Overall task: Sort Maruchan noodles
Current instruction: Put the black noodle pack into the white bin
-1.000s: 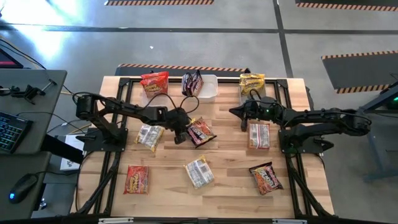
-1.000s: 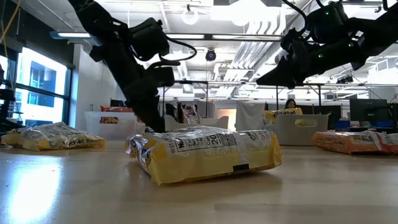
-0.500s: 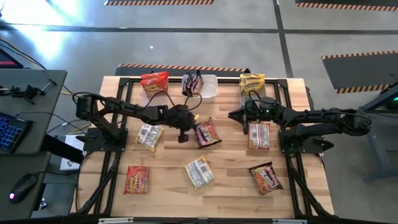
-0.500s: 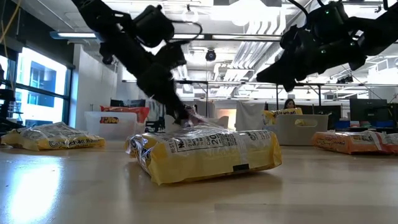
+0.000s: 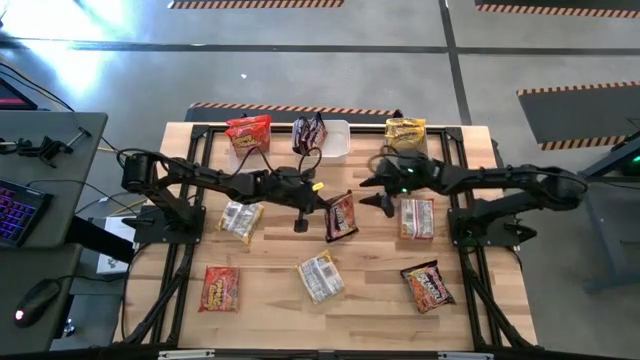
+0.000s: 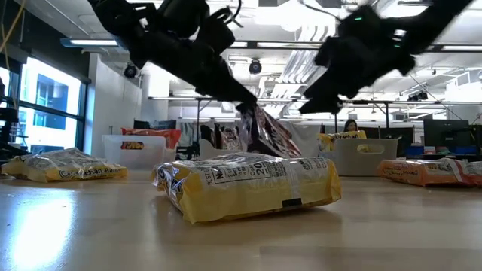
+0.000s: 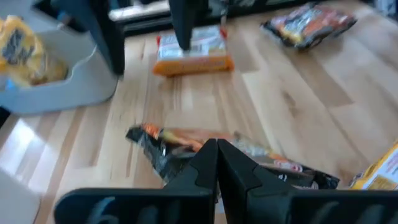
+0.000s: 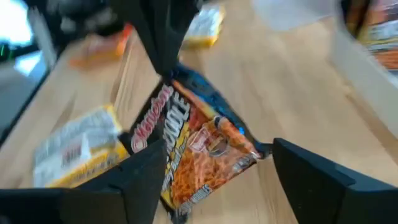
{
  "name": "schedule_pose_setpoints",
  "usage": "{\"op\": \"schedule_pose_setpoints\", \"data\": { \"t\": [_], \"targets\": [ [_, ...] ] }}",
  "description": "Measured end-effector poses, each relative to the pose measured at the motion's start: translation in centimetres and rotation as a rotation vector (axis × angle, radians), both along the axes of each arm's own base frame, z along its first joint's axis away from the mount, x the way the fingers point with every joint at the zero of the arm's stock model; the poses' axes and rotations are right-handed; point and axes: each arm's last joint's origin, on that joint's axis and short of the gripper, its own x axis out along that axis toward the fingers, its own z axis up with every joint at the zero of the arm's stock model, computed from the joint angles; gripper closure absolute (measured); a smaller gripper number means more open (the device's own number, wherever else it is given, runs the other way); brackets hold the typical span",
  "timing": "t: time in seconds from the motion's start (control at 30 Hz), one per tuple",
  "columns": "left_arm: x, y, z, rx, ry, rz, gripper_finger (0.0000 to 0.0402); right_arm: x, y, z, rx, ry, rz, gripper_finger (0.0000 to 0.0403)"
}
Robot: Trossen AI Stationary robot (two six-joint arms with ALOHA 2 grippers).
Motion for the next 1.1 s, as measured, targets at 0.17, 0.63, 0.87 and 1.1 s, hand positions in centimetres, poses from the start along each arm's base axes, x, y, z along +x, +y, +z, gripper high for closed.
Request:
{"op": "schedule_pose_setpoints", "data": {
  "t": [0.17, 0.63, 0.87, 1.1],
  "targets": [
    [0.1, -0.1, 0.2, -0.001, -0.024, -0.010, 0.0401, 3.8, -1.5, 1.1, -0.075, 0.117, 0.187, 0.0121],
    [-1.0, -0.3, -1.4, -0.206, 0.197, 0.149, 0.0394, 9.9, -4.0, -0.4, -0.077, 0.408, 0.501, 0.0129],
    [-3.3, -0.9, -4.4, -0.280, 0.347, 0.290, 0.0330, 8.6, -3.7, 0.8, -0.091, 0.406, 0.464, 0.0206],
    [-3.5, -0.8, -5.2, -0.229, 0.247, 0.264, 0.0246, 8.5, -3.6, 1.1, -0.077, 0.396, 0.442, 0.0226]
  ]
}}
